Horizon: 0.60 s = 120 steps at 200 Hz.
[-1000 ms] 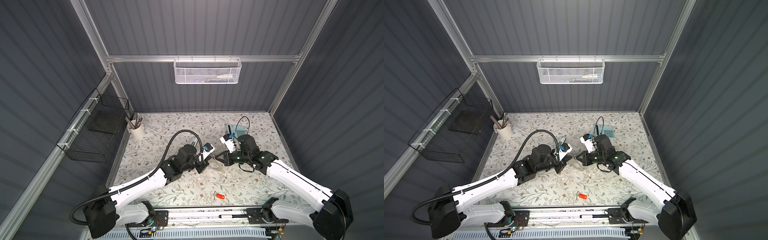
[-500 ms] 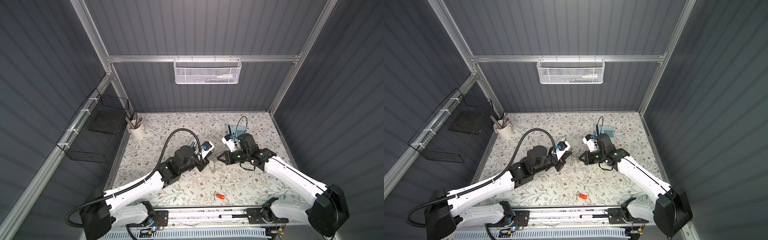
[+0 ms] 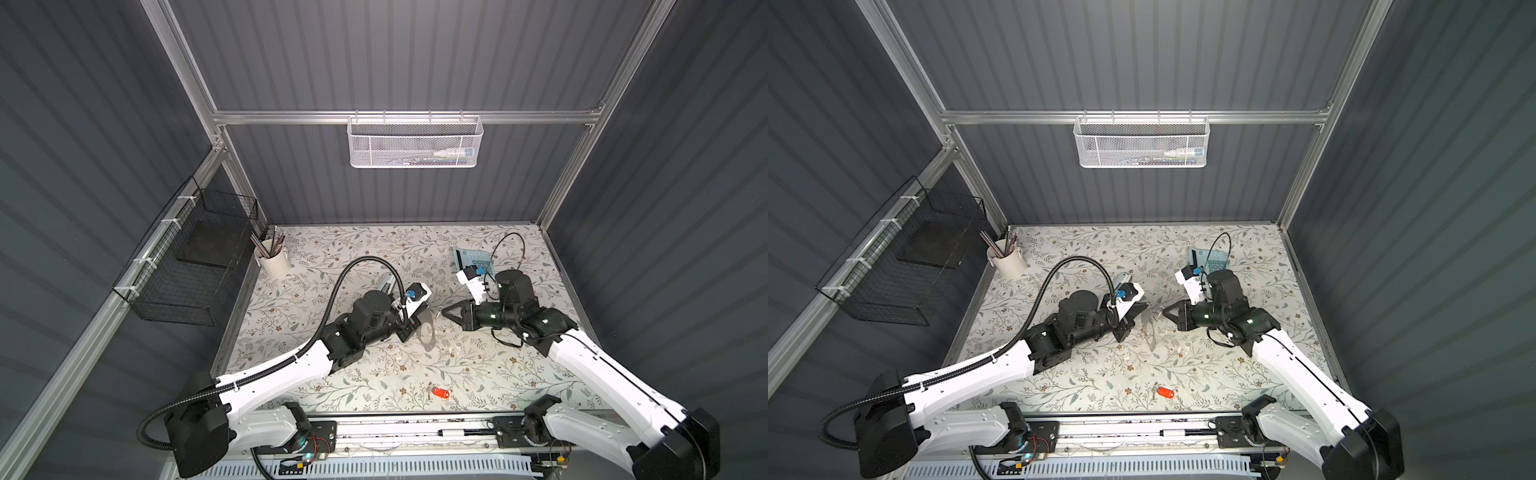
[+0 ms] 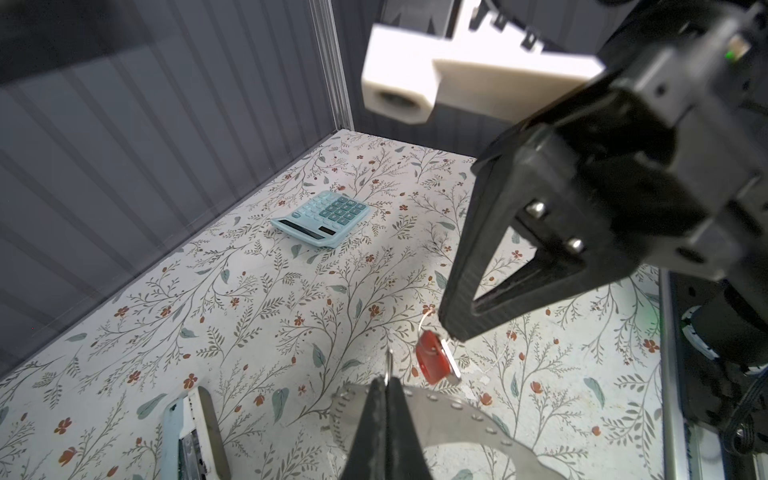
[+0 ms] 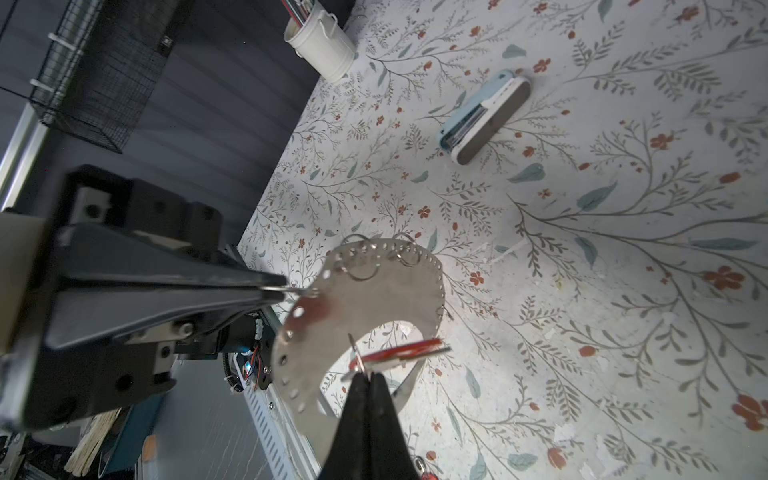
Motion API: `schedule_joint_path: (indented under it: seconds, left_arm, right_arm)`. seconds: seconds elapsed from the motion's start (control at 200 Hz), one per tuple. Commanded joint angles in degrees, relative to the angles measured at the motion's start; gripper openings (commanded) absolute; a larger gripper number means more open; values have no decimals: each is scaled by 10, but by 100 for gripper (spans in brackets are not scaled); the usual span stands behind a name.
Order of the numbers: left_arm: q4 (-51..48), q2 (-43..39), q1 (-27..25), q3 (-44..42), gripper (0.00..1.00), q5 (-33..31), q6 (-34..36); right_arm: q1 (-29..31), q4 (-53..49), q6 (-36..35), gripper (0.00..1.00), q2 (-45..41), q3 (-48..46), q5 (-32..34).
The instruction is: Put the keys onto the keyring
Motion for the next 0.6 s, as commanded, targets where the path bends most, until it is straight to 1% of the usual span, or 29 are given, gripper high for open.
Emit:
schedule_joint_path:
  seconds: [0.0,0.3,0.595]
  left_arm:
    - [16,1,-4,15,0,12,15]
    - [10,6,-5,19,0,19,19]
    - [5,5,-4,20,0,28,23]
  right_arm:
    - [-1,28,-2,0,-16,-11,-32]
    - [0,41,0,0,-5,-8,-49]
    - [3,34,-2,0,12,7,-42]
